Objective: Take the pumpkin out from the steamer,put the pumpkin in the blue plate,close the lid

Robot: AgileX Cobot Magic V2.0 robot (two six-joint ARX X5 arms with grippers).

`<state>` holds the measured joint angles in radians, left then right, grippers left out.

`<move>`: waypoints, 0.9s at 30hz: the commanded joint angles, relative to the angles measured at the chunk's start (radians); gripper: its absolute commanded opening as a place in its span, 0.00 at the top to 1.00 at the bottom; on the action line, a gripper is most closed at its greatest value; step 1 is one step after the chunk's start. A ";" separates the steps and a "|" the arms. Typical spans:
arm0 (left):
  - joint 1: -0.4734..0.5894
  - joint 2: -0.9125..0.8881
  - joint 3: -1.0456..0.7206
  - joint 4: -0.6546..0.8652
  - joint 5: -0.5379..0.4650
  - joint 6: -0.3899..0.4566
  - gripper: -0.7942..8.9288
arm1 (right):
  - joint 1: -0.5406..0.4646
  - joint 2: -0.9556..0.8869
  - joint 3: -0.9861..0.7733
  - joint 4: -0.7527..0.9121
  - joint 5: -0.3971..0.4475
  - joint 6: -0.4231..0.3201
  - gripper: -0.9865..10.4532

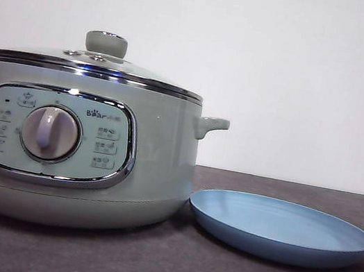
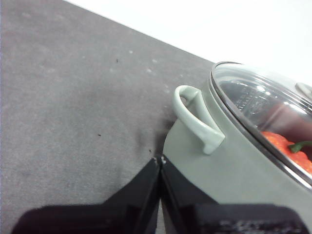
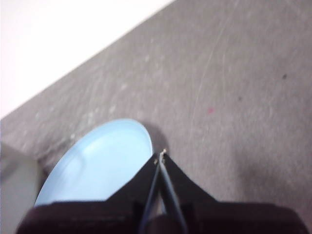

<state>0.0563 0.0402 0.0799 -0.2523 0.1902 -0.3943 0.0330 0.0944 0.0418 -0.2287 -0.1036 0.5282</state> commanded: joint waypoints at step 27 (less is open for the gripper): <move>0.001 0.719 0.773 -0.113 0.413 0.216 0.91 | 0.001 0.607 0.764 -0.134 -0.437 -0.478 0.91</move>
<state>0.0563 0.7502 0.8455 -0.3637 0.5800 -0.2066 0.0330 0.6846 0.7918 -0.3595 -0.4633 0.1272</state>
